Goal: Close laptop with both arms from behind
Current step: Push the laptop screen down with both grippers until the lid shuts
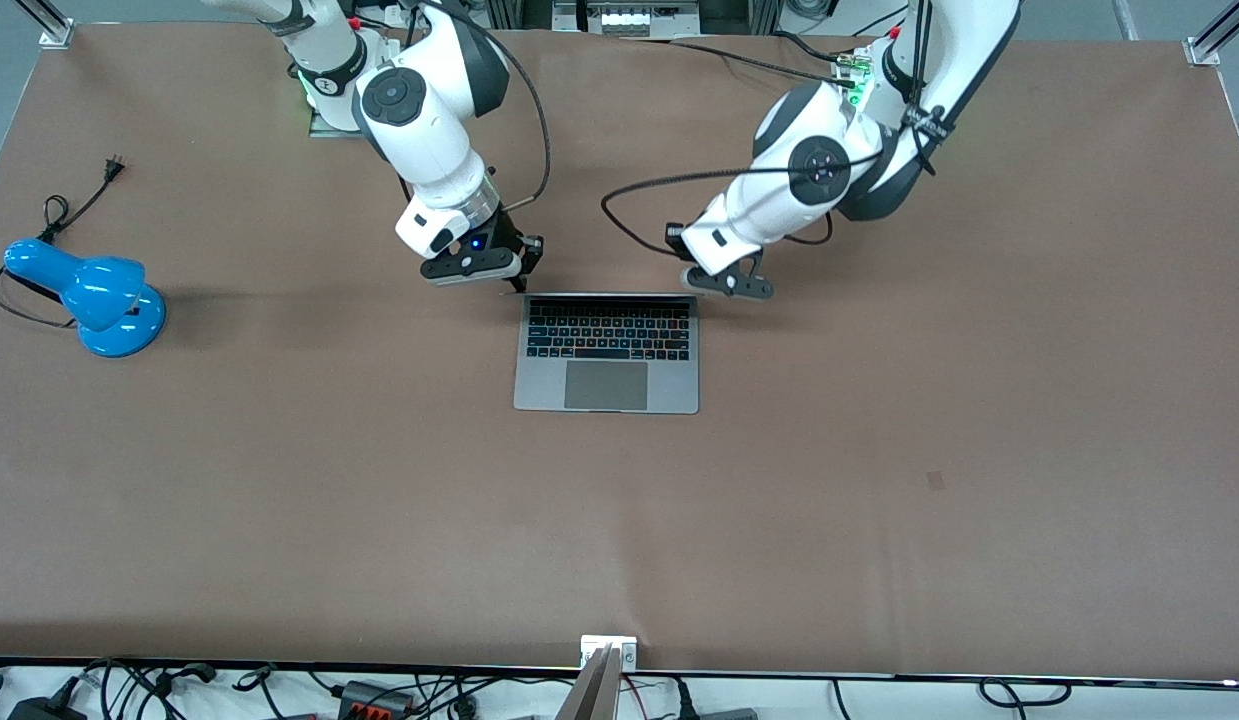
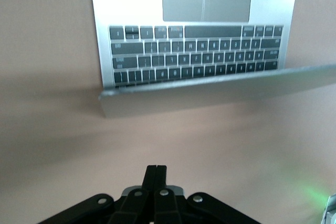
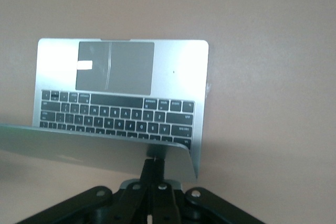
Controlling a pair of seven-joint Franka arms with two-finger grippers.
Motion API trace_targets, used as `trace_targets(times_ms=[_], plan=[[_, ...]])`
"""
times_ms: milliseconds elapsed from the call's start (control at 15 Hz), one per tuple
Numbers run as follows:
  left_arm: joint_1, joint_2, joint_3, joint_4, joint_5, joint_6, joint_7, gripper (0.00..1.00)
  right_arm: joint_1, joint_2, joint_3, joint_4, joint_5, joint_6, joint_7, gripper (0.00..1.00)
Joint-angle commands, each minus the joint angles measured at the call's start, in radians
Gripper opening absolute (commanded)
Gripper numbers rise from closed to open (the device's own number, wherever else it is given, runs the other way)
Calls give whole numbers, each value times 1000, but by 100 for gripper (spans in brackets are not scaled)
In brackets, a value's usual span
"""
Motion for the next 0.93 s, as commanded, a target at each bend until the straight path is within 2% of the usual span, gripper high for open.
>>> trace_targets(times_ms=[0, 267, 533, 867], plan=[[1, 74, 9, 83, 57, -6, -15, 0, -17, 67, 2, 66, 6, 38, 4, 0], [-5, 125, 35, 128, 75, -6, -14, 0, -31, 143, 2, 105, 4, 96, -2, 0], [-19, 238, 55, 209, 101, -8, -18, 0, -37, 198, 2, 129, -5, 105, -11, 0], [-60, 332, 94, 300, 195, -11, -83, 0, -58, 256, 2, 183, -5, 108, -11, 0]])
